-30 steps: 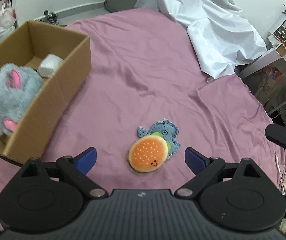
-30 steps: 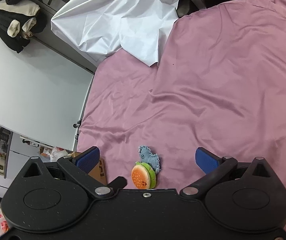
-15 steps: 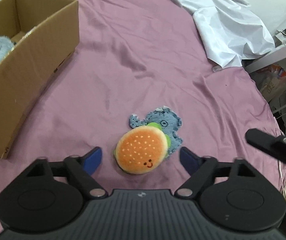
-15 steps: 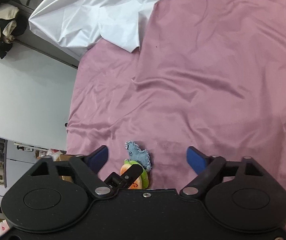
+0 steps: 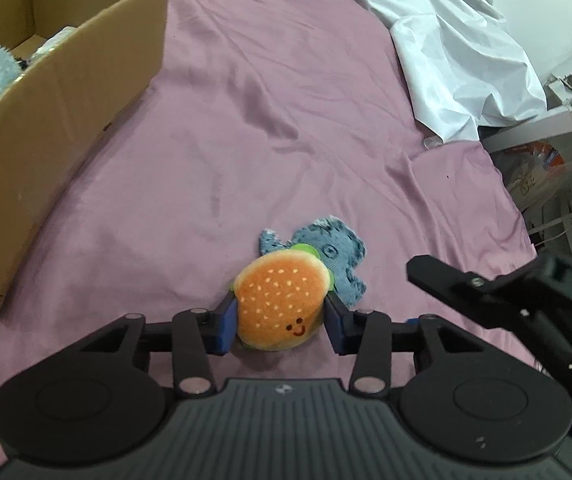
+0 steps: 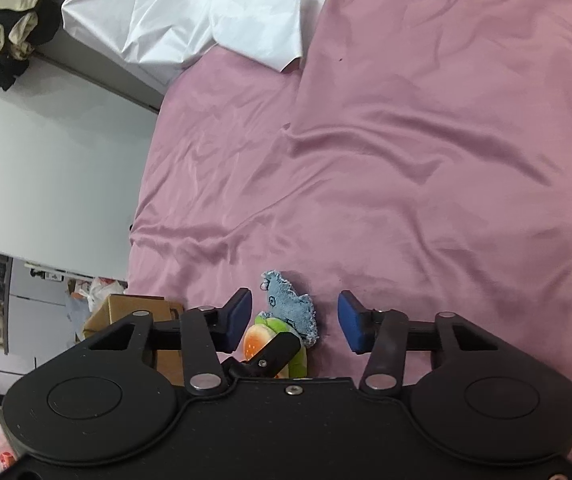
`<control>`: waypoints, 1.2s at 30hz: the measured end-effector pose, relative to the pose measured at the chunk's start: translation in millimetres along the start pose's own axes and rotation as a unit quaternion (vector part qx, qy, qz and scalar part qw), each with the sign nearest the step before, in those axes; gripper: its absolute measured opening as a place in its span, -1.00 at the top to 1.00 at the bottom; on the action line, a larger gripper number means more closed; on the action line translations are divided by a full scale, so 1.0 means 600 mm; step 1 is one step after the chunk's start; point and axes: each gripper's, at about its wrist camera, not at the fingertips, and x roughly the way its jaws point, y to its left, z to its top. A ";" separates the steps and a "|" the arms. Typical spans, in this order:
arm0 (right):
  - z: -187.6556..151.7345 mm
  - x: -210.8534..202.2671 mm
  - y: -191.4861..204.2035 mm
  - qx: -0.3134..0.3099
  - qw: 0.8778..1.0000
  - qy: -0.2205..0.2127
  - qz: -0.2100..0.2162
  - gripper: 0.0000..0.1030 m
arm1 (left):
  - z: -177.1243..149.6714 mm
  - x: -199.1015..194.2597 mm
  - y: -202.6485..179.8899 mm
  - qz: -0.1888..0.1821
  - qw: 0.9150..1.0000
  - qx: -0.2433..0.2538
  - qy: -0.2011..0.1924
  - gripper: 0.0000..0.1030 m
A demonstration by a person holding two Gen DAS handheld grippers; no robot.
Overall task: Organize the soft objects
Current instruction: 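Grasp the burger plush with the left tool while the right tool grasps the blue fish plush, then carry the burger plush with the left tool while the right tool carries the fish plush to the box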
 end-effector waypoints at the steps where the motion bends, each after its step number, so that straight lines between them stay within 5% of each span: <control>1: 0.000 0.003 0.002 -0.001 1.000 0.001 0.000 0.15 | 0.002 -0.002 0.002 -0.001 1.000 -0.002 0.000 0.16; 19: -0.020 0.072 0.022 -0.023 0.998 0.018 -0.050 0.33 | 0.048 -0.049 0.024 0.009 1.000 0.022 -0.017 0.16; 22: -0.022 0.073 0.021 -0.019 0.999 0.024 -0.030 0.66 | 0.052 -0.055 0.028 0.012 0.999 0.023 -0.020 0.16; 25: -0.026 0.058 0.028 -0.026 0.999 0.012 -0.022 0.78 | 0.054 -0.067 0.028 0.014 0.999 0.023 -0.022 0.16; 36: -0.040 -0.012 0.066 -0.055 0.998 -0.043 0.013 0.79 | 0.071 -0.149 0.019 -0.002 0.997 0.042 -0.061 0.16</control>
